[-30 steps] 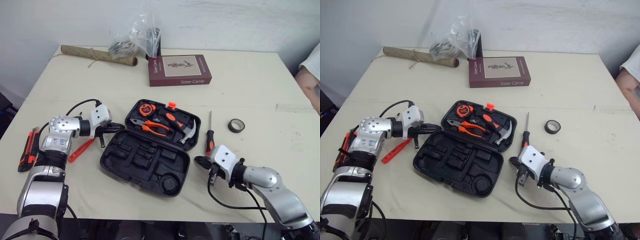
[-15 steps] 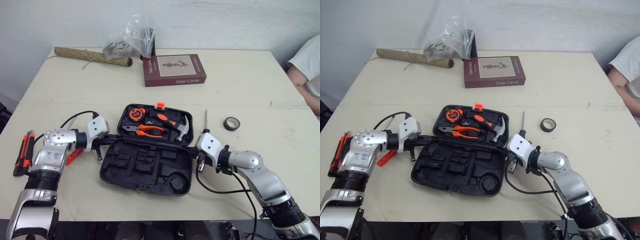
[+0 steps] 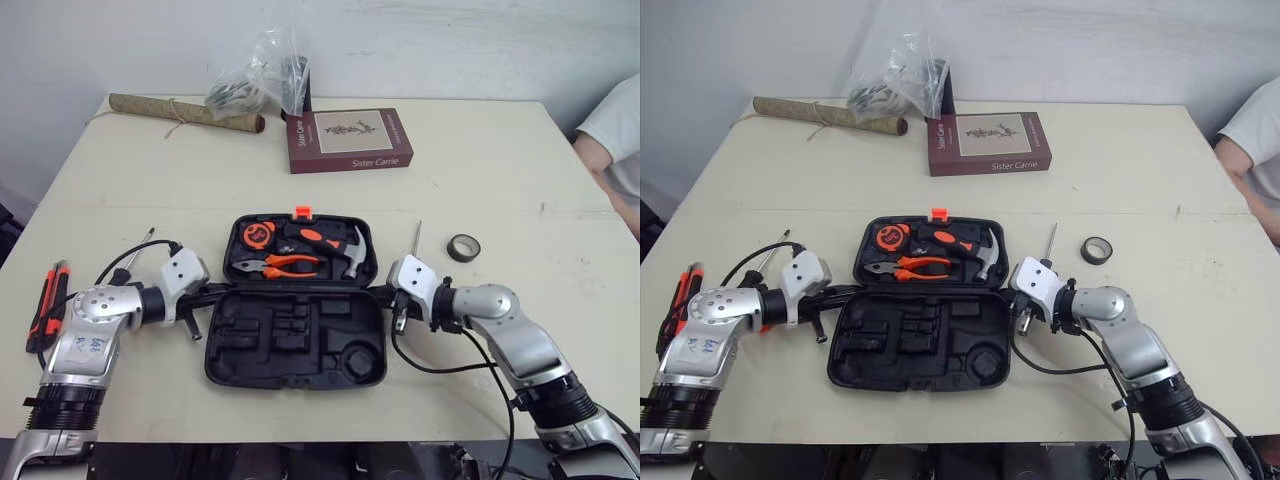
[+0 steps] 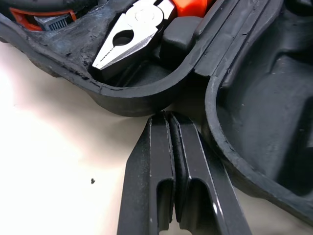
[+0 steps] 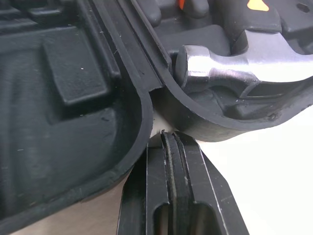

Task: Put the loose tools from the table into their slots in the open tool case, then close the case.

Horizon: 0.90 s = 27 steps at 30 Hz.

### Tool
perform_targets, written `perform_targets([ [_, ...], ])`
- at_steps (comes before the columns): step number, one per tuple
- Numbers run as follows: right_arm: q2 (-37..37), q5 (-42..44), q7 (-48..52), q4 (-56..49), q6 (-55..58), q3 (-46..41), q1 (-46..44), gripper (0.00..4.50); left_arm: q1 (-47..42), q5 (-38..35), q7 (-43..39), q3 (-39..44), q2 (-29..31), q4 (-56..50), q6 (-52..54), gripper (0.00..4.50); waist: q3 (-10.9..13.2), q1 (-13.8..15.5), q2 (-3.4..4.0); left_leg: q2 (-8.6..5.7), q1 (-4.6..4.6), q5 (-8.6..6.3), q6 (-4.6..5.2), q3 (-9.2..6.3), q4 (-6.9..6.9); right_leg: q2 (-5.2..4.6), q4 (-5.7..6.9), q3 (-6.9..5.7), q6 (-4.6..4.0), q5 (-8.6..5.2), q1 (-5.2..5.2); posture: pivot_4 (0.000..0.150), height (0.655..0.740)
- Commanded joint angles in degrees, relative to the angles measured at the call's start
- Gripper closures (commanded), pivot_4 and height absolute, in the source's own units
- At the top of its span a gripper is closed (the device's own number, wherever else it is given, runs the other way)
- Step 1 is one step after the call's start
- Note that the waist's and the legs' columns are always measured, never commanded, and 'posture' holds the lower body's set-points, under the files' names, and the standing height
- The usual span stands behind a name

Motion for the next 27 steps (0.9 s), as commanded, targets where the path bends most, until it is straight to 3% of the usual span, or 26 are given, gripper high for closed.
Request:
perform_targets([
  [1, -1.91, 4.3, 4.19, -6.2, -0.57, -2.19, 0.93, 4.42, 3.77, -2.75, -0.25, 5.12, 3.61, -5.64, 0.51, 4.46, 0.02, -0.03, 0.04, 0.01, -0.01, -0.01, -0.01, 0.01, -0.02, -0.01, -0.03, 0.0, 0.0, 0.0, -0.01, 0.15, 0.74],
  [4, -5.4, 7.89, 6.59, -11.13, 1.35, -5.73, 3.54, 4.42, 7.61, -6.29, -0.34, 10.54, 5.82, -9.77, 3.19, 4.46, 0.06, 0.21, 0.08, 0.05, -0.05, -0.05, -0.03, -0.03, -0.07, -0.07, -0.1, -0.05, -0.01, -0.01, -0.02, 0.15, 0.74],
  [10, -13.5, 22.46, 11.73, -19.23, 9.41, -20.68, 13.23, 4.42, 18.47, -13.7, -3.13, 26.58, 9.64, -14.98, 7.1, 4.46, 0.07, 0.48, 0.09, 0.04, -0.06, -0.18, 0.04, -0.13, -0.06, -0.22, -0.56, -0.14, 0.0, 0.0, 0.13, 0.15, 0.74],
  [11, -14.34, 24.18, 12.17, -19.42, 10.0, -23.91, 15.29, 4.17, 19.91, -14.97, -3.46, 30.54, 9.6, -13.42, 7.32, 4.5, 0.07, 0.48, 0.09, 0.05, -0.07, -0.19, 0.03, -0.14, -0.06, -0.23, -0.56, -0.15, 0.0, 0.0, 0.13, 0.15, 0.74],
  [14, -15.29, 23.49, 13.64, -16.44, 4.42, -33.05, 22.42, 3.08, 24.28, -16.02, -3.1, 41.08, 8.87, -5.41, 4.79, 3.65, 0.07, 0.5, 0.1, 0.06, -0.03, -0.24, -0.01, -0.19, -0.08, -0.25, -0.55, -0.15, -0.03, -0.01, 0.14, 0.15, 0.74],
  [20, -10.55, 15.62, 13.43, -0.02, -21.54, -46.69, 32.3, 0.16, 33.28, -13.83, -2.33, 54.59, 12.26, 19.79, -4.91, 1.07, 0.07, 0.19, 0.08, 0.08, 0.14, -0.3, 0.0, 0.08, -0.18, -0.11, -0.58, -0.07, -0.05, -0.03, 0.1, 0.15, 0.74],
  [22, -9.29, 15.03, 12.54, 6.07, -27.17, -50.36, 34.26, 0.0, 34.39, -14.46, -0.58, 57.84, 13.67, 25.9, -6.88, 0.18, 0.05, 0.28, 0.0, 0.1, 0.13, -0.46, 0.14, 0.09, -0.2, -0.1, -0.62, -0.08, -0.05, -0.03, 0.08, 0.15, 0.74],
  [27, -10.08, 13.12, 14.55, 22.92, -39.92, -54.42, 40.5, 0.0, 38.84, -11.8, 6.23, 60.91, 15.6, 38.39, -16.69, 0.08, 0.04, 0.52, -0.06, -0.02, 0.25, -0.75, 0.05, 0.02, -0.3, -0.5, -0.68, -0.14, -0.06, -0.03, 0.13, 0.15, 0.74],
])
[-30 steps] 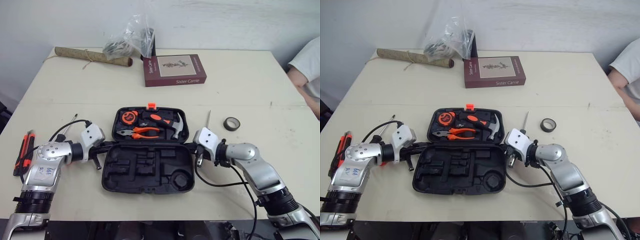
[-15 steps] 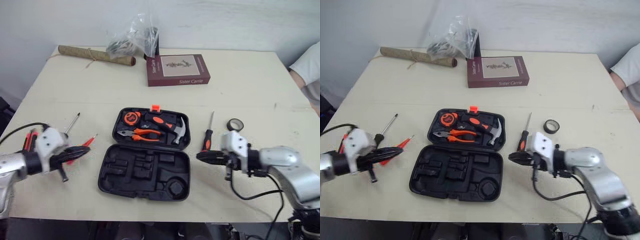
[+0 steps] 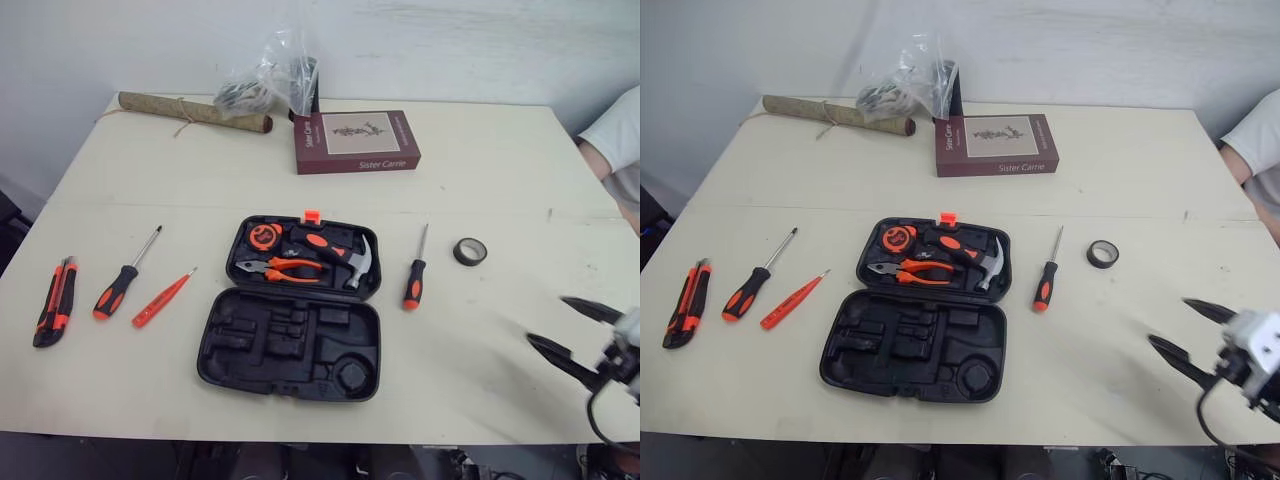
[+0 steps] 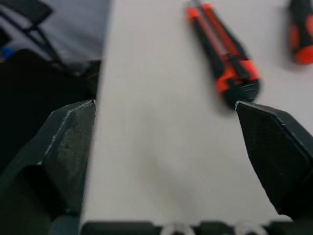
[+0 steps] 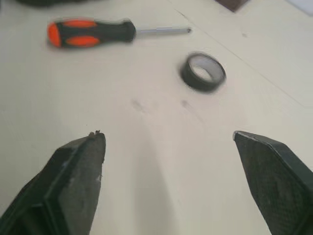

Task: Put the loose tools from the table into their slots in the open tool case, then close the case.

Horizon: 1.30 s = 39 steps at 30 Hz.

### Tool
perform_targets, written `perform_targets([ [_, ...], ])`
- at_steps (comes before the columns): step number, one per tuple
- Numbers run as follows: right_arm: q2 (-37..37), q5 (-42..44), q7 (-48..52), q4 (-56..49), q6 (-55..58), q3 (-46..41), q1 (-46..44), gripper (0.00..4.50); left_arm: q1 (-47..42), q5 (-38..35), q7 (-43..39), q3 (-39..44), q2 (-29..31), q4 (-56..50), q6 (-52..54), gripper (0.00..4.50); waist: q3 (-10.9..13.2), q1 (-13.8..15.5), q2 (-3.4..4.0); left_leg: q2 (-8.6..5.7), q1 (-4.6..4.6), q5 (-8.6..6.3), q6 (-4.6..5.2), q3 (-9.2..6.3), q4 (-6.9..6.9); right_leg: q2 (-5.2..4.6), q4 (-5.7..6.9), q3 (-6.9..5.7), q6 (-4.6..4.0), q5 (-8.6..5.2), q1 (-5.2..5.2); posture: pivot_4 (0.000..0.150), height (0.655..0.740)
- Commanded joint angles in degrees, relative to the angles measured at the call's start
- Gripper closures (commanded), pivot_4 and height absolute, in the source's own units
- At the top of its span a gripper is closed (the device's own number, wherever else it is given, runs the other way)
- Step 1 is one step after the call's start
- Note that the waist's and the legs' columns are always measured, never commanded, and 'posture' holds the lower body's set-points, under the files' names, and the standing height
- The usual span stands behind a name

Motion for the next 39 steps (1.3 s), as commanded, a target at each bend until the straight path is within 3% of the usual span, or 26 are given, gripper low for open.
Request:
perform_targets([
  [1, -0.9, 0.21, 1.21, 8.22, -7.38, -3.07, 1.75, 0.0, 2.41, 2.38, 4.8, 1.33, 1.72, 6.47, -7.82, 0.08, 0.0, -0.16, 0.01, -0.04, 0.04, 0.0, -0.02, 0.01, -0.13, -0.06, -0.02, 0.03, -0.01, -0.01, 0.01, 0.15, 0.74],
  [9, 0.4, 7.95, 2.64, 1.25, -2.75, 2.34, -3.67, 0.0, -2.27, -0.4, 2.32, -5.76, 1.06, -0.3, -6.4, 0.08, -0.01, -0.79, 0.16, -0.06, 0.29, 0.32, -0.28, 0.05, -0.66, -0.16, 0.09, 0.34, -0.21, -0.04, -0.07, 0.15, 0.74],
  [16, 2.68, 15.82, -0.57, -13.98, 7.51, 9.78, -11.66, 0.0, -8.38, -7.77, 0.53, -14.53, 1.75, -21.11, 13.68, 0.08, 0.01, -0.27, 0.19, -0.1, 0.12, 0.67, -0.33, -0.04, -0.62, -0.21, 0.1, 0.16, -0.21, -0.04, -0.09, 0.15, 0.74],
  [20, 4.87, 20.38, -1.81, -23.57, 11.83, 13.95, -14.22, 0.0, -11.0, -6.37, 3.34, -21.16, 3.0, -28.49, 22.42, 0.08, 0.01, -0.27, 0.19, -0.12, 0.07, 0.67, -0.28, -0.03, -0.62, -0.28, 0.14, -0.36, -0.2, -0.04, -0.07, 0.15, 0.74],
  [26, 9.88, 18.14, -0.11, -31.34, 9.1, 23.43, -15.22, 0.0, -20.06, -1.71, 6.31, -33.47, 2.81, -27.19, 25.82, 0.08, 0.01, -0.29, 0.18, -0.13, 0.1, 0.72, -0.24, 0.06, -0.54, -0.16, 0.19, -0.68, -0.17, -0.02, -0.07, 0.15, 0.74],
  [35, 11.89, 18.41, 1.02, -31.73, 6.66, 25.79, -16.17, 0.0, -28.07, 2.13, 9.93, -41.23, 1.71, -23.22, 29.59, 0.08, 0.0, -0.28, 0.16, -0.13, 0.07, 0.72, -0.2, 0.09, -0.51, -0.06, 0.37, -0.67, -0.13, 0.0, -0.09, 0.15, 0.74],
  [39, 11.96, 18.23, 0.77, -33.29, 6.97, 26.46, -15.92, 0.0, -28.43, 0.9, 8.5, -43.46, 2.92, -24.52, 37.3, 1.26, -0.01, -0.24, 0.14, -0.09, 0.07, 0.72, -0.2, 0.11, -0.45, 0.26, 0.41, -0.61, -0.13, 0.0, -0.09, 0.15, 0.74],
])
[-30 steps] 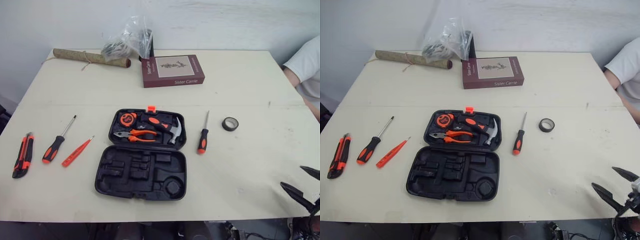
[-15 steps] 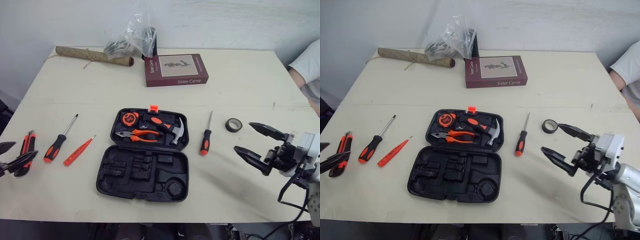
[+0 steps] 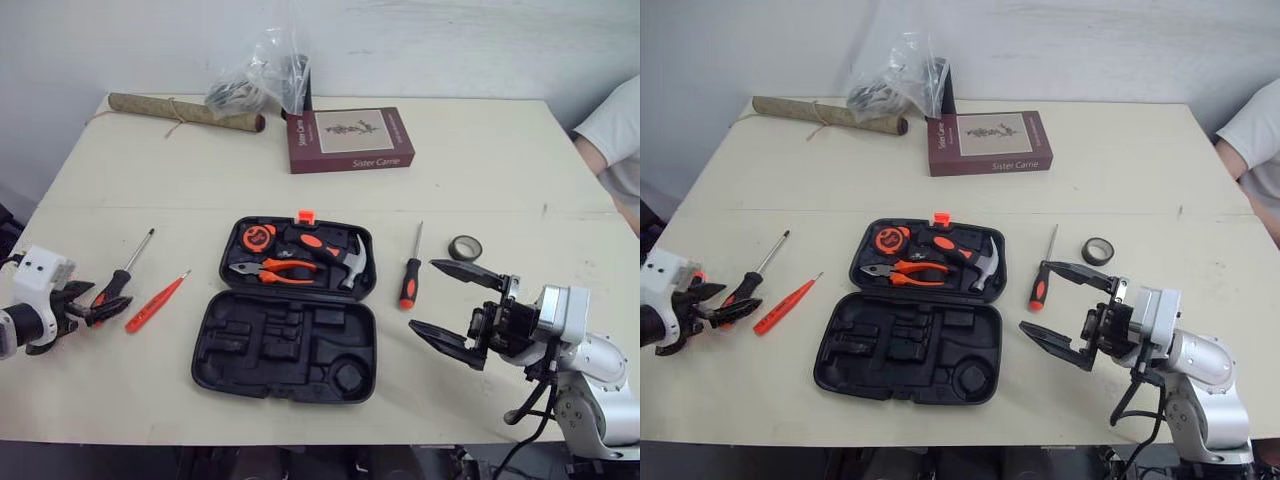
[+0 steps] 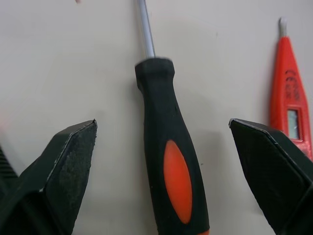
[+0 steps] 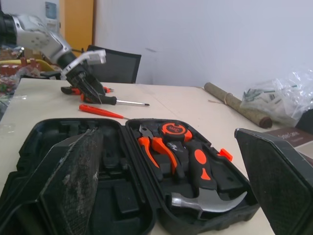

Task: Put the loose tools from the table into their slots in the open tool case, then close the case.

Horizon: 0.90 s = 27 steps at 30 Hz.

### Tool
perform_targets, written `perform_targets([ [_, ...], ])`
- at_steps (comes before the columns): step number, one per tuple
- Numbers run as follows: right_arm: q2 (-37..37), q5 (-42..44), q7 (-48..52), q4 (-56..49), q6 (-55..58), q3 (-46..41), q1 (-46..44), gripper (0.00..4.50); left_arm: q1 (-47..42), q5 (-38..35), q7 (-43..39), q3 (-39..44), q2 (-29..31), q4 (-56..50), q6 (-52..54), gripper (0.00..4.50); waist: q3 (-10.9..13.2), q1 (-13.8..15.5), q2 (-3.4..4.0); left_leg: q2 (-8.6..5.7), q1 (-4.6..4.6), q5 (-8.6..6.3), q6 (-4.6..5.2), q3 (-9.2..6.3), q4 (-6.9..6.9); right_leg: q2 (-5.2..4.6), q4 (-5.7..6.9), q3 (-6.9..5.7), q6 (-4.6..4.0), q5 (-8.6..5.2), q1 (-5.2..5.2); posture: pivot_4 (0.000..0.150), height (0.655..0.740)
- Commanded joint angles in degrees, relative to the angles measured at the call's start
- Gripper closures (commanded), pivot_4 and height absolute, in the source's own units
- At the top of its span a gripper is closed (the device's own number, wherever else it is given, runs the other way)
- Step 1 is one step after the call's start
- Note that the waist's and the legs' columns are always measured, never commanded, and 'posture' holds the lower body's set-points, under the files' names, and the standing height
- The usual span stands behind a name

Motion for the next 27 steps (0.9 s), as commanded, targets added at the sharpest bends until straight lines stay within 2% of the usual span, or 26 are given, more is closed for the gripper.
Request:
perform_targets([
  [1, 0.03, 1.18, -0.24, -2.96, -0.6, 0.05, 0.12, 0.0, 0.09, -0.7, -1.19, -0.69, 1.71, -1.57, 6.68, 1.78, -0.01, 0.03, 0.0, 0.01, 0.01, 0.0, 0.0, -0.01, 0.03, 0.0, 0.06, 0.0, 0.0, 0.0, 0.0, 0.15, 0.74],
  [5, 0.02, 0.98, -0.66, -3.15, -0.62, -0.16, 0.73, 0.0, 0.04, 0.4, -0.11, -0.4, 1.33, -1.47, 6.68, 3.56, 0.0, 0.06, 0.01, 0.01, 0.06, 0.0, 0.0, 0.0, 0.02, -0.02, 0.11, 0.06, 0.0, 0.0, 0.0, 0.15, 0.74],
  [6, -0.01, 0.96, -0.72, -3.08, -0.7, -0.34, 1.04, 0.0, -0.51, 0.25, 0.23, 0.15, 0.93, -1.5, 6.16, 3.69, 0.0, 0.07, 0.01, 0.0, 0.06, 0.0, 0.0, 0.0, 0.02, -0.05, 0.11, 0.06, 0.0, 0.0, 0.0, 0.15, 0.74],
  [9, -1.13, 1.32, -0.23, -3.44, -0.71, -1.73, 2.47, 0.0, -1.97, -1.49, -1.58, 4.33, 0.11, -3.43, -1.31, 3.68, 0.0, 0.13, 0.01, 0.0, 0.03, 0.0, -0.01, -0.01, 0.02, -0.32, 0.1, 0.04, 0.0, 0.0, -0.01, 0.15, 0.74],
  [12, -3.52, 2.97, 1.67, -2.96, -0.2, -4.5, 3.92, 0.0, -4.95, -6.44, -8.67, 9.93, -1.35, -5.77, -13.09, 3.68, 0.02, 0.32, -0.1, 0.0, -0.06, 0.0, -0.01, -0.04, 0.05, -0.37, 0.08, -0.02, 0.0, 0.0, -0.03, 0.15, 0.74],
  [15, -5.44, 3.18, 3.85, -0.91, -1.27, -6.52, 4.09, 0.0, -6.4, -9.02, -15.69, 9.23, 0.15, -8.4, -15.21, 3.68, 0.02, 0.83, -0.26, 0.0, -0.11, 0.0, 0.0, -0.11, 0.2, -0.39, 0.04, -0.09, 0.0, 0.0, 0.04, 0.15, 0.74],
  [19, -9.02, 4.16, 5.43, 0.27, 0.78, -8.4, 2.61, 0.0, -5.83, -10.97, -24.62, 1.43, 2.37, -20.56, -15.49, 3.68, 0.12, 1.08, -0.01, -0.09, -0.02, -0.03, 0.08, 0.06, 0.22, -0.17, -0.04, -0.02, 0.07, 0.03, 0.08, 0.15, 0.74],
  [21, -10.41, 4.76, 7.21, -0.01, 1.94, -7.96, 2.97, 0.0, -5.41, -11.24, -26.39, -3.3, 2.89, -27.55, -14.34, 3.68, 0.12, 1.12, -0.01, -0.04, -0.02, -0.03, 0.08, 0.08, 0.23, -0.06, 0.01, 0.04, 0.07, 0.04, 0.07, 0.15, 0.74],
  [25, -12.7, 6.81, 8.14, -1.06, 6.02, -7.19, 2.35, 0.0, -8.66, 2.1, -26.41, -18.35, 1.99, -35.52, -24.33, 3.68, 0.14, 1.57, 0.01, 0.04, -0.04, -0.03, 0.08, 0.09, 0.27, 0.12, -0.21, 0.1, 0.06, 0.04, 0.07, 0.15, 0.74],
  [27, -13.33, 7.14, 8.46, -1.69, 7.39, -6.93, 1.97, 0.0, -10.52, 5.99, -24.47, -22.4, 1.46, -36.19, -23.85, 3.68, 0.14, 1.55, 0.02, 0.02, -0.05, -0.03, 0.08, 0.11, 0.34, 0.15, -0.22, 0.13, 0.06, 0.04, 0.07, 0.15, 0.74],
])
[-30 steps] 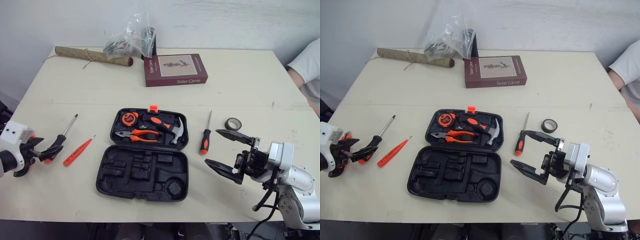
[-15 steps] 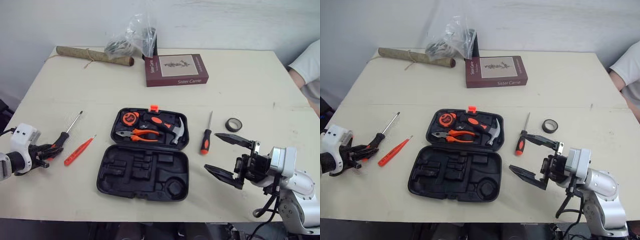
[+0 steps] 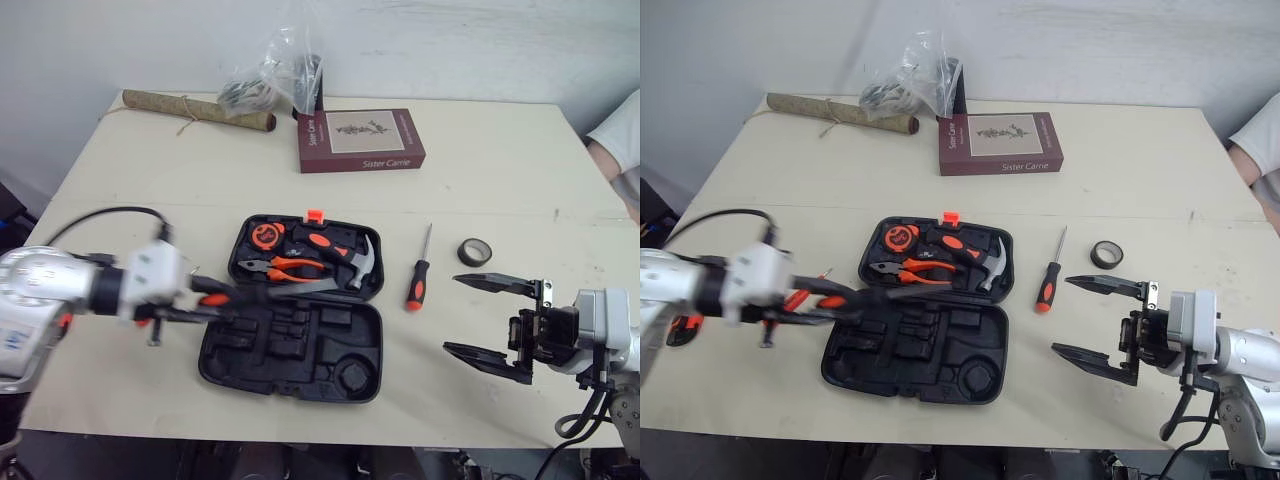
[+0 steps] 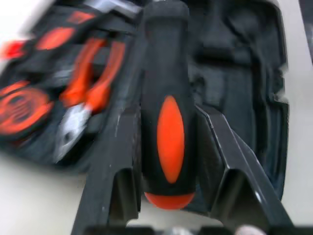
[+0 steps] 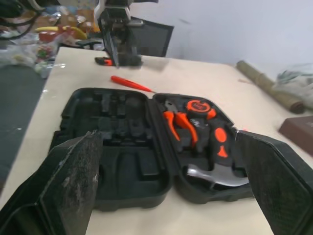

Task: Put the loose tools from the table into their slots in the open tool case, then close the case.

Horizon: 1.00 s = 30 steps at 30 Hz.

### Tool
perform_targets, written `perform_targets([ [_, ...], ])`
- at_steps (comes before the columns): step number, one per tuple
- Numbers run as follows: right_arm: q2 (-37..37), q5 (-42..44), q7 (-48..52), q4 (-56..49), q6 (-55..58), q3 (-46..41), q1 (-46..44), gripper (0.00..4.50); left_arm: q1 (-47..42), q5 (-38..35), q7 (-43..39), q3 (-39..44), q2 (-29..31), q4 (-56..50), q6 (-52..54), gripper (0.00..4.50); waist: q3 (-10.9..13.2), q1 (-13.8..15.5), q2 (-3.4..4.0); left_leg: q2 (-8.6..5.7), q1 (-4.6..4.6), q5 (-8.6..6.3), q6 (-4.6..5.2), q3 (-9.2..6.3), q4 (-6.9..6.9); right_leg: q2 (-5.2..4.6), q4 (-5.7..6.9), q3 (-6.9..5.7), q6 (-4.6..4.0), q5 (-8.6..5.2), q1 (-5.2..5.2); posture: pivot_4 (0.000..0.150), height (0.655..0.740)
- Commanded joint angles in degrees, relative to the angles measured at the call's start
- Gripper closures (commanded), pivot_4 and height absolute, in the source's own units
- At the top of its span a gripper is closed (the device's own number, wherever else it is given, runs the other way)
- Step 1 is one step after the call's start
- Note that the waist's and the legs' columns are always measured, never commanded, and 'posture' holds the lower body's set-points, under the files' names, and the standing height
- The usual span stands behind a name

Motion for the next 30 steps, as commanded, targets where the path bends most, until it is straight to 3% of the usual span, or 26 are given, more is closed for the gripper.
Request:
perform_targets([
  [1, -1.58, 1.98, 0.8, -2.58, 2.35, -0.33, -0.4, 0.0, -3.93, 8.17, 3.14, -6.4, -0.49, -2.1, -1.14, 3.68, 0.0, -0.08, 0.0, 0.01, 0.02, 0.0, 0.0, 0.02, 0.01, 0.01, 0.01, 0.02, 0.0, 0.0, 0.0, 0.15, 0.74],
  [5, -1.53, 1.75, 0.79, -3.02, 3.25, -0.85, 0.53, 0.0, -9.75, 13.94, 3.14, -12.42, 2.06, -2.03, 7.2, 3.68, 0.01, -0.01, 0.0, 0.06, -0.03, 0.0, 0.01, 0.0, 0.09, 0.12, 0.03, 0.01, 0.0, 0.0, -0.01, 0.15, 0.74],
  [9, -0.85, 0.69, 1.19, -3.26, 2.59, -0.61, 2.14, 0.0, -13.33, 18.05, 2.93, -15.8, 1.91, -0.6, 6.83, 3.68, 0.01, 0.11, 0.0, 0.05, -0.08, -0.04, 0.07, 0.01, 0.15, 0.12, 0.02, 0.0, 0.01, 0.0, -0.02, 0.15, 0.74],
  [30, 0.6, -0.65, 0.25, -4.22, 2.82, 0.79, 2.42, 0.0, -13.56, 27.29, 3.82, -19.08, 1.52, 2.71, 4.18, 3.68, 0.01, 0.04, 0.0, 0.07, -0.1, -0.08, 0.14, 0.02, 0.35, 0.1, 0.08, 0.03, 0.05, 0.02, 0.0, 0.15, 0.74],
])
